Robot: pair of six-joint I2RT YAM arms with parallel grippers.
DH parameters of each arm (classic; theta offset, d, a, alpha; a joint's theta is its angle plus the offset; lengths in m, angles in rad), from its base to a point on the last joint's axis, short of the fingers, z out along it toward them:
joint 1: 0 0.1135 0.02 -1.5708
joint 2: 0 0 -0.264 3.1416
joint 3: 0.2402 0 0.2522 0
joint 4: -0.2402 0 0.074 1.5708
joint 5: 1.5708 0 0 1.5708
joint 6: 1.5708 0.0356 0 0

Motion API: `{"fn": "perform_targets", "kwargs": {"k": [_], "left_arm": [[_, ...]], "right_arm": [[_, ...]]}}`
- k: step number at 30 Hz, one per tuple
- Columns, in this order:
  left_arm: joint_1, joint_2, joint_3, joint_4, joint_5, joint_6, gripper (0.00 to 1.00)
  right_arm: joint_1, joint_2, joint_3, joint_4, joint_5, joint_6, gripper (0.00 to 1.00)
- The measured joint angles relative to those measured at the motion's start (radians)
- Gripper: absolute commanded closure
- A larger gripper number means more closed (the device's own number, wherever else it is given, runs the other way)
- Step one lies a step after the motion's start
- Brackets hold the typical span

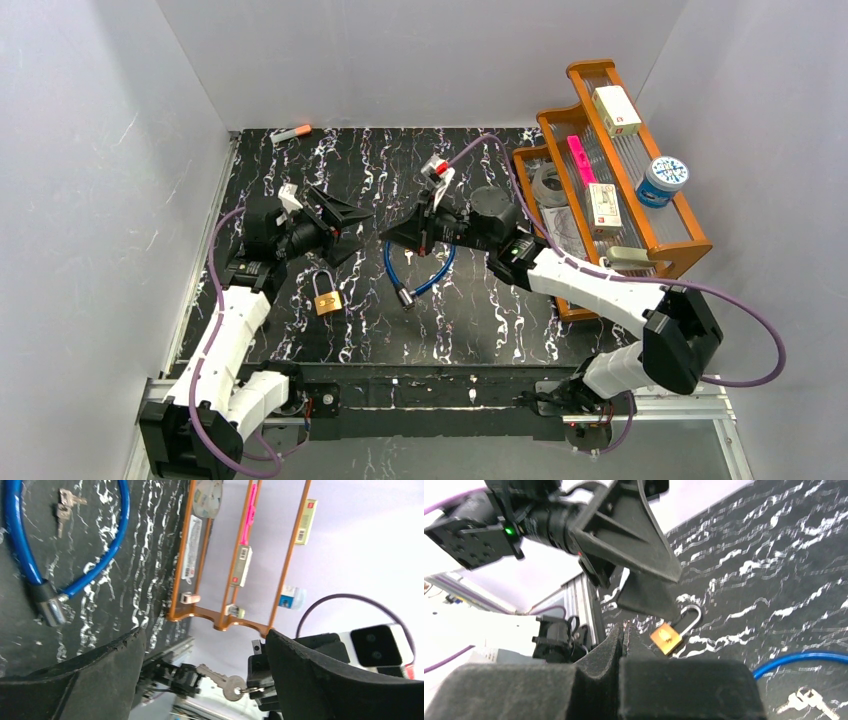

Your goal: Unlock with the key

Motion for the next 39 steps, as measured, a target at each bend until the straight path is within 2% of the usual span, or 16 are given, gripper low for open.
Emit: {"fn": "perform_targets", "kwargs": {"k": [3, 10, 16, 20, 23, 34, 39], "left_arm": [[0.000, -0.003, -0.010, 0.015, 0.014, -0.095, 0.05], [0.000, -0.034, -0.154, 0.138, 0.040, -0.332, 0.02], [-0.006, -0.035, -0.296, 0.349, 0.078, -0.596, 0.02], [-0.019, -0.044, -0.404, 0.486, 0.075, -0.756, 0.15], [-0.024, -0.049, -0.442, 0.544, 0.072, -0.814, 0.23], [-0.024, -0.050, -0.446, 0.635, 0.065, -0.866, 0.73], [-0.024, -0.050, -0.447, 0.637, 0.064, -0.867, 0.84]], "right_arm": [[0.000, -0.017, -0.001, 0.052, 0.021, 0.000, 0.99], [0.000, -0.006, -0.001, 0.126, 0.029, 0.008, 0.99], [0.000, 0.010, -0.001, 0.166, 0.024, 0.004, 0.99], [0.000, 0.053, 0.000, 0.188, -0.003, -0.016, 0.99], [0.000, 0.092, 0.000, 0.185, -0.031, -0.028, 0.99], [0.000, 0.129, 0.002, 0.172, -0.084, -0.055, 0.99], [0.000, 0.129, 0.002, 0.160, -0.084, -0.061, 0.99]]}}
